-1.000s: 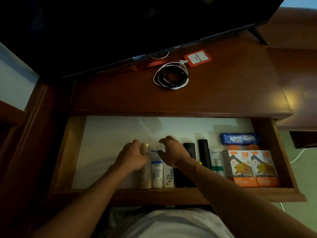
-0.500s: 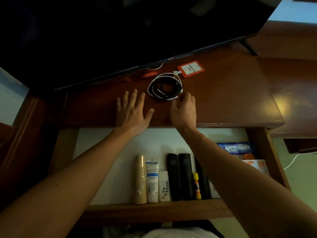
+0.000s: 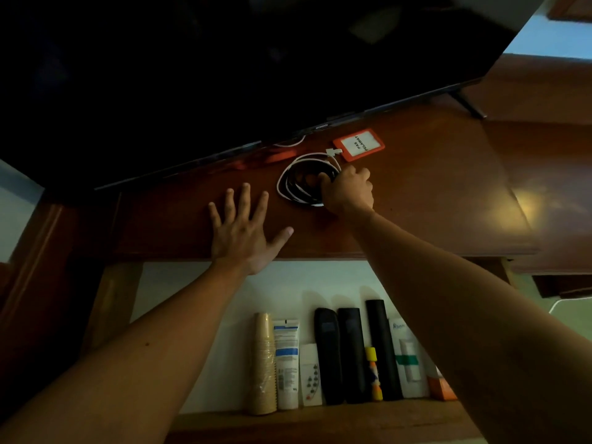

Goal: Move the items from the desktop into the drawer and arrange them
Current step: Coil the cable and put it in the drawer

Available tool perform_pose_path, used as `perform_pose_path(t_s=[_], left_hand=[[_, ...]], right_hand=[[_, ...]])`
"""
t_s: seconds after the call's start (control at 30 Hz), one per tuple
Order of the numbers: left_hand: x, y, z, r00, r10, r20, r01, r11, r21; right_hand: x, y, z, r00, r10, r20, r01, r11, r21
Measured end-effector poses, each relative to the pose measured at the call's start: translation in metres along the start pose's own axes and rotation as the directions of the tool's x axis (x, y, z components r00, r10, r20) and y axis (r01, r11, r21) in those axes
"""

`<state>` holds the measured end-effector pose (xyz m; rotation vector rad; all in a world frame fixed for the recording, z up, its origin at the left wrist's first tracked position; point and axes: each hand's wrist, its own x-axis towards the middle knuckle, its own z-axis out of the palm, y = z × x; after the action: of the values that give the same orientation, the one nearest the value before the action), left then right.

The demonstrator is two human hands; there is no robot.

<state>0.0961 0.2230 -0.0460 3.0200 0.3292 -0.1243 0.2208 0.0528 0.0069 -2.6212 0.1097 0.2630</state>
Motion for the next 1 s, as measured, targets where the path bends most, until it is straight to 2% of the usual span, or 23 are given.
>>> perform_pose_path(t_s=[0.3,0.53,0.7,0.87,1.0], left_hand=[[0.001,-0.002,0.002,0.999,0.007,-0.039,-0.009,0.999,-0.036],[0.001,-0.003,0.003,0.998,-0.001,-0.059,-0.002,0.999,-0.043],[-0.002,-0.002,0.003,0.996,0.009,-0.089,-0.012,0.999,-0.03],[-0.001,-0.001,0.003,0.997,-0.017,-0.078,0.015,1.0,-0.02],[-0.001,0.0,0.003,0.996,-0.019,-0.092,0.016,0.999,-0.037]], right_hand=[[0.01,0.006,0.002,1.0,0.009,-0.021,-0.008,0.998,0.061],[0.012,0.009,0.0,0.999,-0.038,-0.023,0.037,0.998,-0.043],[0.022,0.004,0.001,0.996,-0.087,0.031,0.088,0.996,-0.023],[0.024,0.006,-0.003,0.983,-0.169,0.07,0.179,0.968,-0.175],[0.027,0.01,-0.007,0.972,-0.219,0.085,0.232,0.948,-0.219]])
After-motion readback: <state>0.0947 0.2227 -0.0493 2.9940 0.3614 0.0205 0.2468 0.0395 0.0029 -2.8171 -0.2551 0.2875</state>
